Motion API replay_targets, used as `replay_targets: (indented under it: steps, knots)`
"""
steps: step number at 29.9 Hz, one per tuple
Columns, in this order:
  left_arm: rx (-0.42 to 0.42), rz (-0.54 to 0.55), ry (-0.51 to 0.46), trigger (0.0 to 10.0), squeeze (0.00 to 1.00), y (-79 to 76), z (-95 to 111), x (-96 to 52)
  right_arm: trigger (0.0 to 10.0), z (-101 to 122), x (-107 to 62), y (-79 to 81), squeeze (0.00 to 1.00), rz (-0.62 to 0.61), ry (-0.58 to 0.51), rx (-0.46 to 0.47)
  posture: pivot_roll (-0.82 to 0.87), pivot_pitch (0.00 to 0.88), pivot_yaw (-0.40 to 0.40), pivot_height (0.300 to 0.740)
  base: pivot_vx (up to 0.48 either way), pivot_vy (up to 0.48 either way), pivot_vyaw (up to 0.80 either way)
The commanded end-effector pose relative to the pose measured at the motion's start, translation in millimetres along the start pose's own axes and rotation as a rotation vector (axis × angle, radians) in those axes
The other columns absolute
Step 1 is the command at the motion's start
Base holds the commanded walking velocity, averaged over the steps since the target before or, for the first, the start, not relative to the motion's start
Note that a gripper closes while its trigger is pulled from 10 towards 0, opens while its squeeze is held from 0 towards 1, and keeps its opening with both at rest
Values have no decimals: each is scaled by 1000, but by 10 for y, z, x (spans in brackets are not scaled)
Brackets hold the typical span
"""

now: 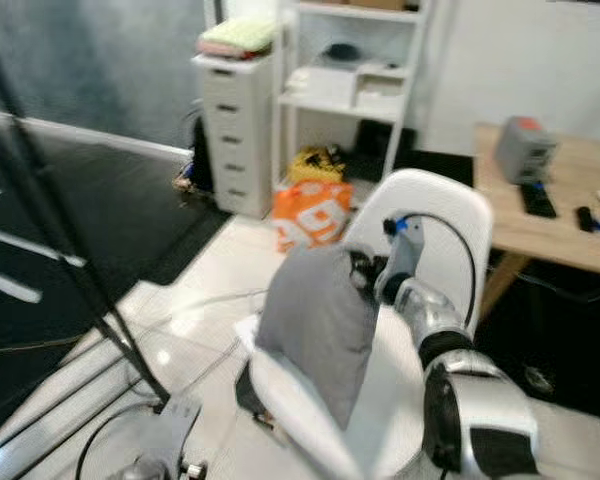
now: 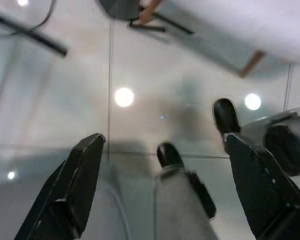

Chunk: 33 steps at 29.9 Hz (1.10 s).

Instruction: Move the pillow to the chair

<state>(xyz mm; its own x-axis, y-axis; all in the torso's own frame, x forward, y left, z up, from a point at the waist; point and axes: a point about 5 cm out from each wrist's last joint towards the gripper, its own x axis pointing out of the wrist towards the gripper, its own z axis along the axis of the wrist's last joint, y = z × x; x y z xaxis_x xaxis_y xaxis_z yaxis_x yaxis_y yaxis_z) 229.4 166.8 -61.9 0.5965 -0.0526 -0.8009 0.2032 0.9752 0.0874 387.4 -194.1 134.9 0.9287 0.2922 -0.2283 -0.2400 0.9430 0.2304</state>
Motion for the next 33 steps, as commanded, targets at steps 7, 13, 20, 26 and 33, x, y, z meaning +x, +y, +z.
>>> replay_targets:
  steps: [7,13,20,26,33]
  knots:
    - [-9,24,8,10000,0,162,-7,-19,10000,-343,-115,-198,0,-180,271,-49,-176,0,-65,740,0,0,-527]
    - [-4,11,3,10000,0,57,42,0,10000,-537,-203,-277,0,-232,362,-36,-177,0,-61,740,0,0,0]
    - [5,6,12,10000,0,75,-34,-11,10000,-846,-359,-365,0,-323,520,9,-177,0,-60,725,0,0,0]
    - [8,12,18,10000,0,177,-71,-31,10000,-985,-452,-420,0,-367,561,61,-173,0,-63,705,0,0,0]
    - [10,18,35,10000,0,280,-167,-61,10000,-1073,-512,-447,0,-379,592,71,-173,0,-62,675,0,0,0]
